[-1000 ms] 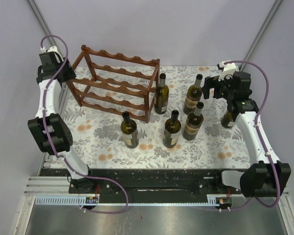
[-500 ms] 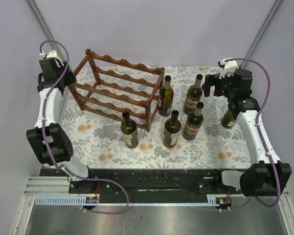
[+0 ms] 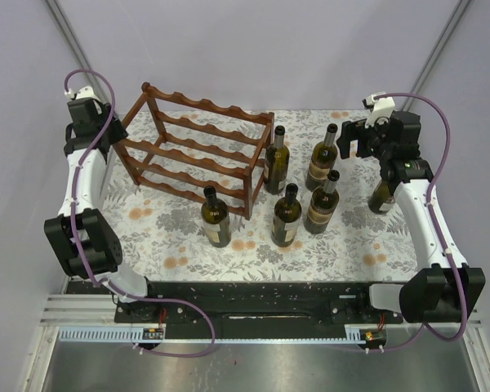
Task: Put the wine bottle on the wine rack
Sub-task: Adjust the wine rack at the center of the board.
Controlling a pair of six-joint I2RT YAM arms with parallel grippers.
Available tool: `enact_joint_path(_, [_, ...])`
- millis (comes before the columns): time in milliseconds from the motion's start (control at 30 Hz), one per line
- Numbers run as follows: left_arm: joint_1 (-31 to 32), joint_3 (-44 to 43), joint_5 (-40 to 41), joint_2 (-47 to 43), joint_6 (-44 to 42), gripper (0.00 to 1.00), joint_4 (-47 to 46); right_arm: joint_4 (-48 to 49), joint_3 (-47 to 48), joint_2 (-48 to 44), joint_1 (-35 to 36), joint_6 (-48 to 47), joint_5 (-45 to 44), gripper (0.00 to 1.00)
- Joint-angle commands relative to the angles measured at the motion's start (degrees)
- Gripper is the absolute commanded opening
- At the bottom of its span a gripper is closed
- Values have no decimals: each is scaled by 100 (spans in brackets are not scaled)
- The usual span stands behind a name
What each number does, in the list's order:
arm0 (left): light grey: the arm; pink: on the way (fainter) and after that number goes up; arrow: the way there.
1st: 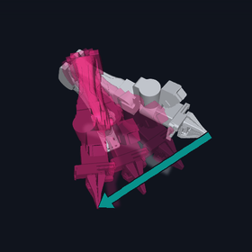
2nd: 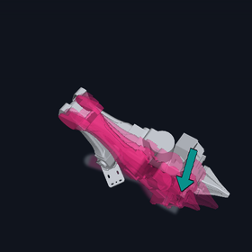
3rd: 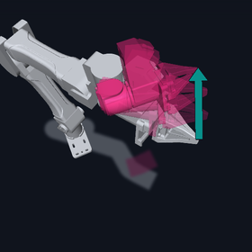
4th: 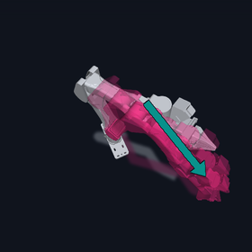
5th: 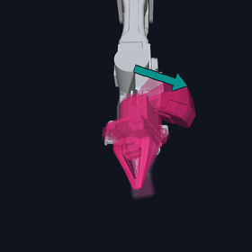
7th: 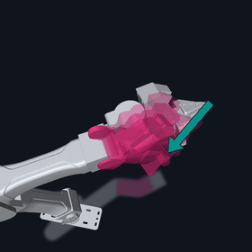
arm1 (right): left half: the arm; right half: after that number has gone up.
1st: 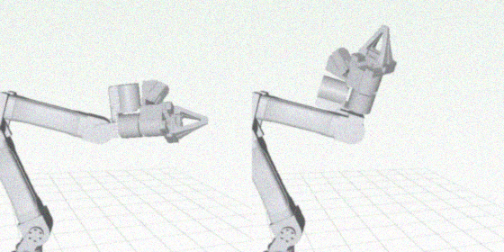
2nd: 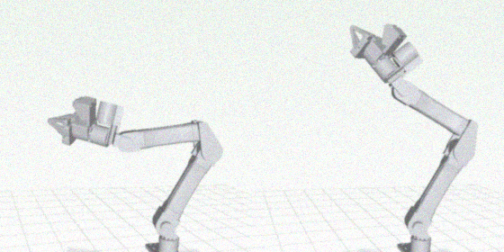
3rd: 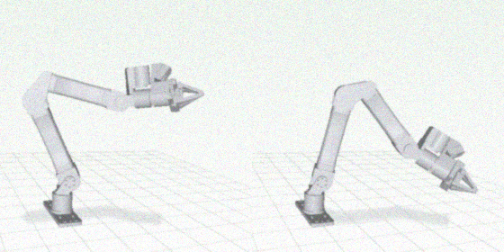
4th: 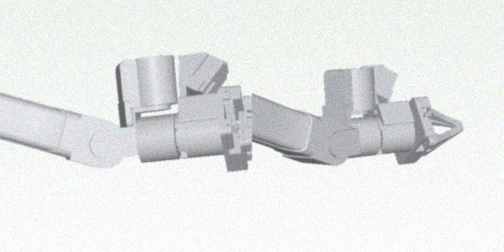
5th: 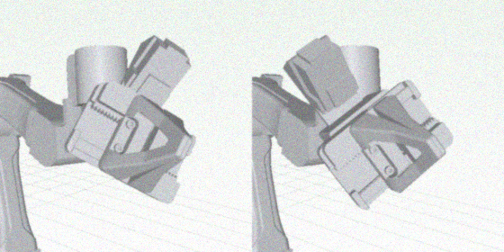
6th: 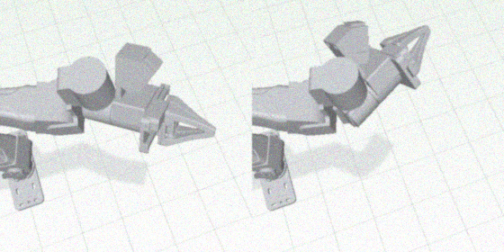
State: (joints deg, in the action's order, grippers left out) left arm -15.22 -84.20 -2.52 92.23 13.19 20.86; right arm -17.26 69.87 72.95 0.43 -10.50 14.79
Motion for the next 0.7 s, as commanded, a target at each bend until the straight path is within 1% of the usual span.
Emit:
enact_joint_path(0, [19,132,595,-258,482,0,85,38,238,18,1,-40,226,99])
enact_joint_path(233, [-24,238,982,-266,860,0,-117,38,194,-44,1,-66,200,99])
enact_joint_path(567, [-227,404,1131,-249,1133,0,-320,38,168,-53,-7,-110,139,99])
enact_joint_path(667, [-244,519,1228,-328,1335,0,-451,38,238,-17,1,-66,174,99])
